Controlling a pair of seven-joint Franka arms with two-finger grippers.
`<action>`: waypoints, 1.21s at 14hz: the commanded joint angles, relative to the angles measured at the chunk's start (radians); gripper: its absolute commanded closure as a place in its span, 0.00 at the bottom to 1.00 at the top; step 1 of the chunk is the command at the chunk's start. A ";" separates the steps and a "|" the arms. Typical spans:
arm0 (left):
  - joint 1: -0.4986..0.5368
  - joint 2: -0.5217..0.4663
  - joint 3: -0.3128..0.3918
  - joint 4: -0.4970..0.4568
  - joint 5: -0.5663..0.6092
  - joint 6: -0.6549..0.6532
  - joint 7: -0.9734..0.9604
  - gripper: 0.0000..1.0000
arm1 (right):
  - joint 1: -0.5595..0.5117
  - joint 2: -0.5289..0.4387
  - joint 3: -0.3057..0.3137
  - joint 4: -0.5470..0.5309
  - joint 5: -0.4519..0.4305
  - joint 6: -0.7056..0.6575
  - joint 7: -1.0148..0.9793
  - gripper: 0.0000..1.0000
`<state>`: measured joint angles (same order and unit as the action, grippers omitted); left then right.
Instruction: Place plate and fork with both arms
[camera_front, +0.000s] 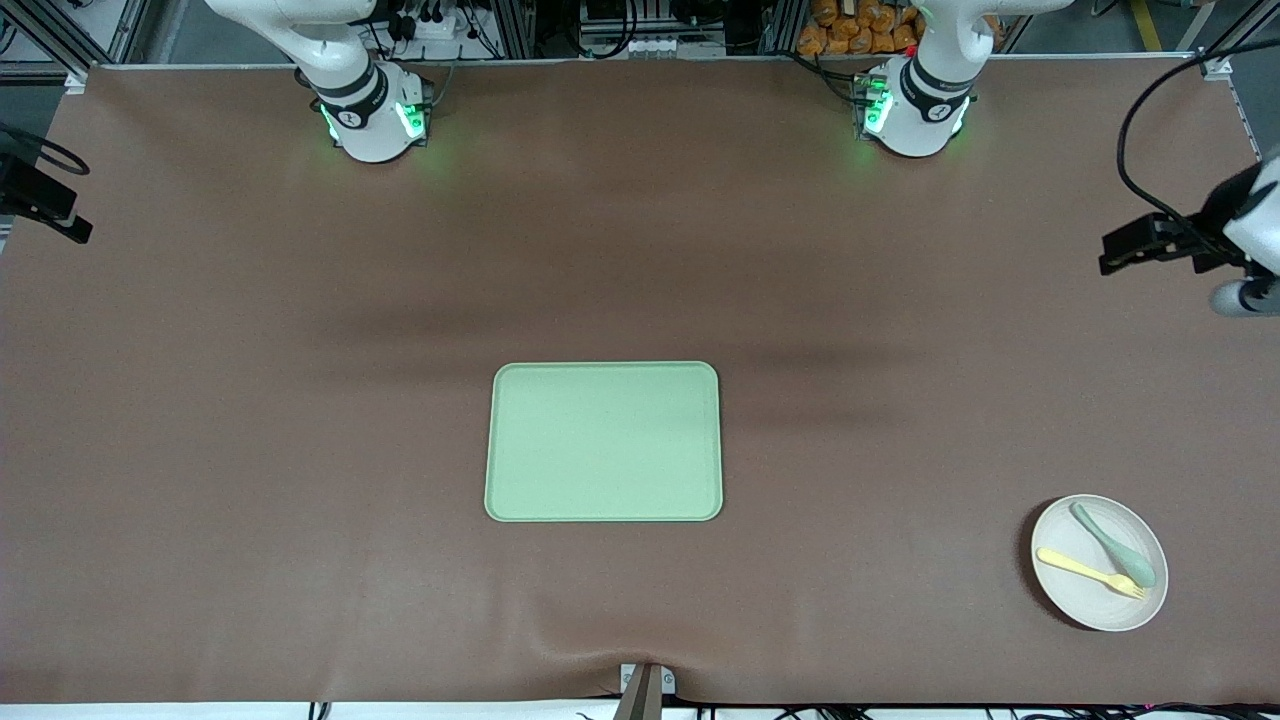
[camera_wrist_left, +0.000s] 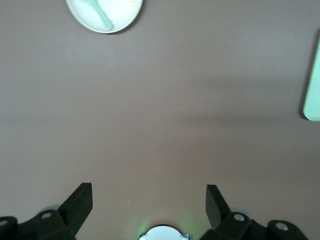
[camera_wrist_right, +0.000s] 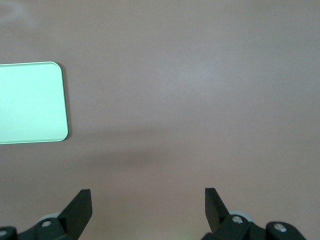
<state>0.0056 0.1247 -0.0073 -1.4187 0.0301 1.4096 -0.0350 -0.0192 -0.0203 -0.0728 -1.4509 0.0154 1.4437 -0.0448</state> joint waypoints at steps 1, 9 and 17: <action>0.054 0.036 -0.002 0.001 0.010 0.028 0.015 0.00 | -0.001 -0.015 0.004 -0.006 0.003 -0.005 -0.003 0.00; 0.181 0.179 0.001 0.000 0.024 0.172 0.023 0.00 | -0.004 -0.013 0.002 -0.006 0.003 -0.011 -0.001 0.00; 0.246 0.276 0.001 0.001 0.025 0.339 0.027 0.00 | -0.002 -0.013 0.004 -0.005 0.005 -0.011 -0.001 0.00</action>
<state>0.2307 0.3751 -0.0014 -1.4256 0.0334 1.6990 -0.0210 -0.0191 -0.0203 -0.0724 -1.4510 0.0156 1.4396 -0.0448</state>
